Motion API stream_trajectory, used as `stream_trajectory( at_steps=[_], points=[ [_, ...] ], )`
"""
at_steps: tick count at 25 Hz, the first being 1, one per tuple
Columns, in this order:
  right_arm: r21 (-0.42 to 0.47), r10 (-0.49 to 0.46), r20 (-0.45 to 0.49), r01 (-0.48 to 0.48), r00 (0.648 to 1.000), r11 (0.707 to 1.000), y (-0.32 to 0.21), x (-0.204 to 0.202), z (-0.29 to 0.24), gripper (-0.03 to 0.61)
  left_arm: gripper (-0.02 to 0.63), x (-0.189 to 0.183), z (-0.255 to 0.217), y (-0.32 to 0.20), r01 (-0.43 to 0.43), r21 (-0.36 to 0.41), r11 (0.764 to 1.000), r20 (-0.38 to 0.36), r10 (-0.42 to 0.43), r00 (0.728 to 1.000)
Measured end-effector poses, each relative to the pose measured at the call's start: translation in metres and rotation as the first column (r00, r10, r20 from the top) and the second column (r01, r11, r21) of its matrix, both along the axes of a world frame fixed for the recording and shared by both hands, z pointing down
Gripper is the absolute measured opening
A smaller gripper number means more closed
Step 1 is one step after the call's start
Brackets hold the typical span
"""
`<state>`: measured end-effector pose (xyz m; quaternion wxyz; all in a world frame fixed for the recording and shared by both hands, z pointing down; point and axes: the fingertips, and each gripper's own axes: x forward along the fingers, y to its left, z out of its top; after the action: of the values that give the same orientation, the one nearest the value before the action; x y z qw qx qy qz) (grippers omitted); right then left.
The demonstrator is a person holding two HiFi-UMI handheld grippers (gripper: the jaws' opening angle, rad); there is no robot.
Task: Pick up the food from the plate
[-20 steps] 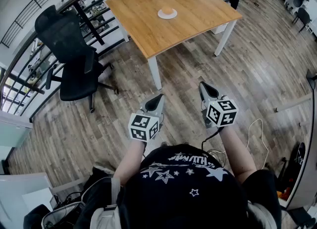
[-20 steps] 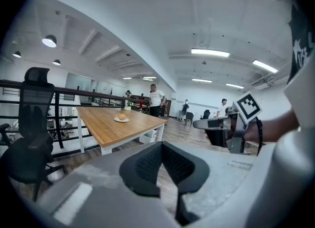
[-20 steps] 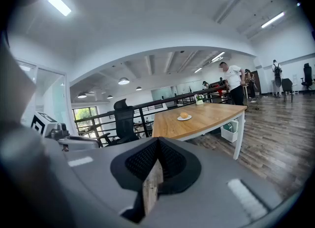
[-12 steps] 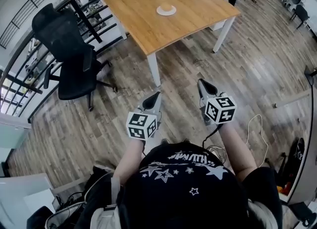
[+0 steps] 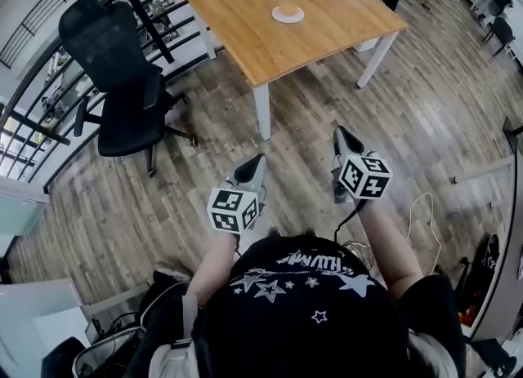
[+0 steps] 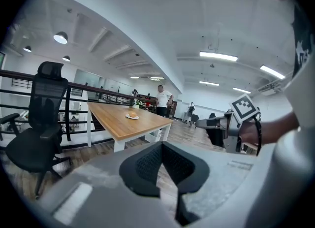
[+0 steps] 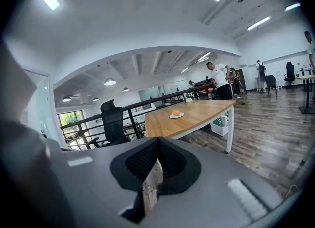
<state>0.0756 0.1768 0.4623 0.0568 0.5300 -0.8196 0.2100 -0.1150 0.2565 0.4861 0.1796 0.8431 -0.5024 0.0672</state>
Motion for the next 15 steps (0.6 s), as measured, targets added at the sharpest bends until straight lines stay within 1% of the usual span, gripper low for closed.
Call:
stream_trajectory(
  at_steps=[3,6,8,11,13,15],
  points=[
    [-0.005,0.003,-0.004,-0.003,1.0,1.0,-0.004,-0.013,0.003,0.002,0.001,-0.017,0.001,0.001,0.017,-0.003,1.0,-0.006,-0.017,1.0],
    [-0.006,-0.013,-0.012,0.013,1.0,1.0,-0.005,-0.034,0.01,0.002,0.002,-0.031,0.003,-0.004,0.017,0.001,1.0,-0.014,-0.017,1.0],
    [0.0,-0.038,-0.027,0.038,0.999,0.999,-0.003,-0.052,0.014,0.003,0.002,-0.04,0.006,-0.007,0.012,-0.002,1.0,-0.014,-0.012,1.0],
    [0.03,-0.101,-0.06,0.102,0.993,0.994,0.004,-0.074,0.012,0.003,0.002,-0.046,0.011,-0.007,0.001,-0.016,1.0,-0.016,-0.001,1.0],
    [0.045,-0.129,-0.079,0.132,0.989,0.99,0.004,-0.078,0.01,0.003,0.002,-0.045,0.014,-0.008,-0.005,-0.027,1.0,-0.018,0.004,1.0],
    [0.053,-0.132,-0.08,0.137,0.988,0.989,-0.002,-0.075,0.009,0.003,0.002,-0.043,0.019,-0.011,-0.005,-0.037,0.999,-0.02,0.004,1.0]
  ],
)
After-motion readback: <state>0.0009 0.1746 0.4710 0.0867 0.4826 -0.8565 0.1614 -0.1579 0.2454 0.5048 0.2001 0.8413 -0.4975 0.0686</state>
